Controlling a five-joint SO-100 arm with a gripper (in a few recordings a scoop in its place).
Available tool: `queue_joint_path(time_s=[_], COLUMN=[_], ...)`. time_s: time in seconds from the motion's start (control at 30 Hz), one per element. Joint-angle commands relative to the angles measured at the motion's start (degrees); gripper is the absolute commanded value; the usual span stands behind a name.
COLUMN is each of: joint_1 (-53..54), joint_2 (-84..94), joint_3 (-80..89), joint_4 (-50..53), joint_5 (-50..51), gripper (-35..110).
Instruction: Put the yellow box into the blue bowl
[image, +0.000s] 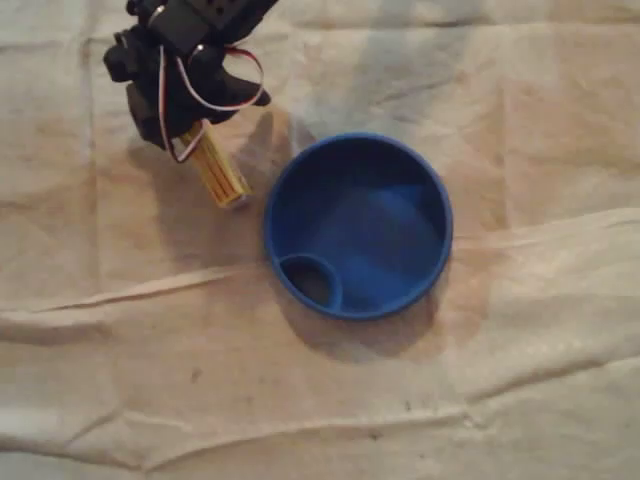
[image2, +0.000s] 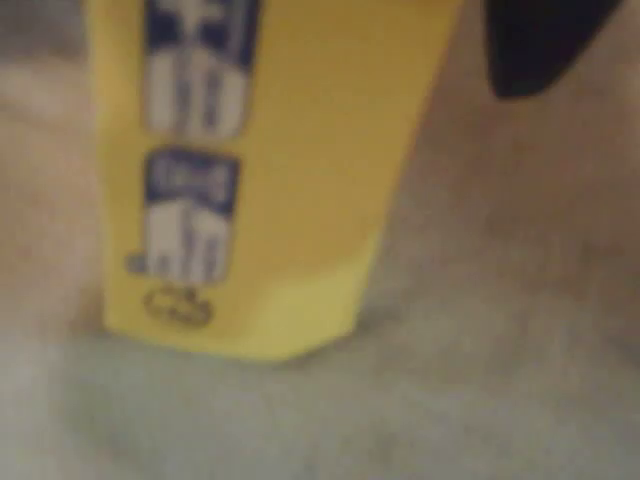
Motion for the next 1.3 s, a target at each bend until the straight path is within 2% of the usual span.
queue_joint_path(time_s=[0.0, 0.37, 0.6, 0.93, 1.27], joint_1=[-0.2, 0.0, -0.8, 0.4, 1.1], joint_2=[2.0, 2.1, 2.6, 5.2, 14.2], joint_3=[-2.3, -2.6, -2.9, -2.2, -3.0], joint_4=[-0.3, -0.3, -0.3, 0.6, 18.9], joint_5=[0.4, 1.6, 8.6, 10.2, 10.2], gripper=[34, -2, -1, 0, 0])
